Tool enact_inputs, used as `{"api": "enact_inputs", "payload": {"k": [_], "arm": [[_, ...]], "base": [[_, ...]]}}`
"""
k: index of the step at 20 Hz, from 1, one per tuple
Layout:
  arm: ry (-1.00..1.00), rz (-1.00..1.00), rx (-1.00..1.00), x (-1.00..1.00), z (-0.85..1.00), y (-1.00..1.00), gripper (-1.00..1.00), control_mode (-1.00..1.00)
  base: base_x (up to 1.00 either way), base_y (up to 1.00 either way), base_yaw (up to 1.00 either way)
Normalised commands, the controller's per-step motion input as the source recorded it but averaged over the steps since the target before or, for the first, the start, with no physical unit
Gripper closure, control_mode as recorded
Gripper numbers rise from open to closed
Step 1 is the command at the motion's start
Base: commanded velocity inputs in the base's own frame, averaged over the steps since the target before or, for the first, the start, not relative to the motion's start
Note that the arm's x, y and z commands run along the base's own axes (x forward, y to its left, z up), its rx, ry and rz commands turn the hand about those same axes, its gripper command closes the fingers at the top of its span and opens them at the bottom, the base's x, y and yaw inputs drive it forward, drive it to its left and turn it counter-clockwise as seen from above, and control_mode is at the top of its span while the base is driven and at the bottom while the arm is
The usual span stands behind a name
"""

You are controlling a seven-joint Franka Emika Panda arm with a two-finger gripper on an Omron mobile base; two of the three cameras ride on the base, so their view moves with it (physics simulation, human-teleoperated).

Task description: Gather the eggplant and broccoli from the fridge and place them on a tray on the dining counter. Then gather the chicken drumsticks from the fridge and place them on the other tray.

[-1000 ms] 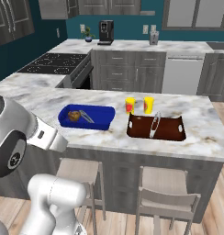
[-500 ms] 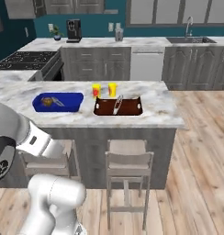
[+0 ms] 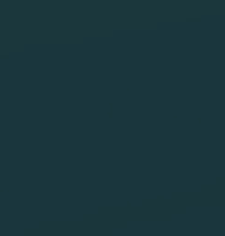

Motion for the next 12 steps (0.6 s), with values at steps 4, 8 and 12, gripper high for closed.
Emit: {"api": "enact_inputs", "payload": {"k": [4, 8, 12], "arm": [[0.00, 0.00, 0.00, 0.00, 0.00, 0.00, -1.00, 1.00], [0.00, 0.00, 0.00, 0.00, 0.00, 0.00, -1.00, 1.00], [0.00, 0.00, 0.00, 0.00, 0.00, 0.00, -1.00, 1.00]], "base": [[-0.01, -0.77, -0.37], [0.00, -0.65, -0.37], [0.06, -0.47, -0.37]]}}
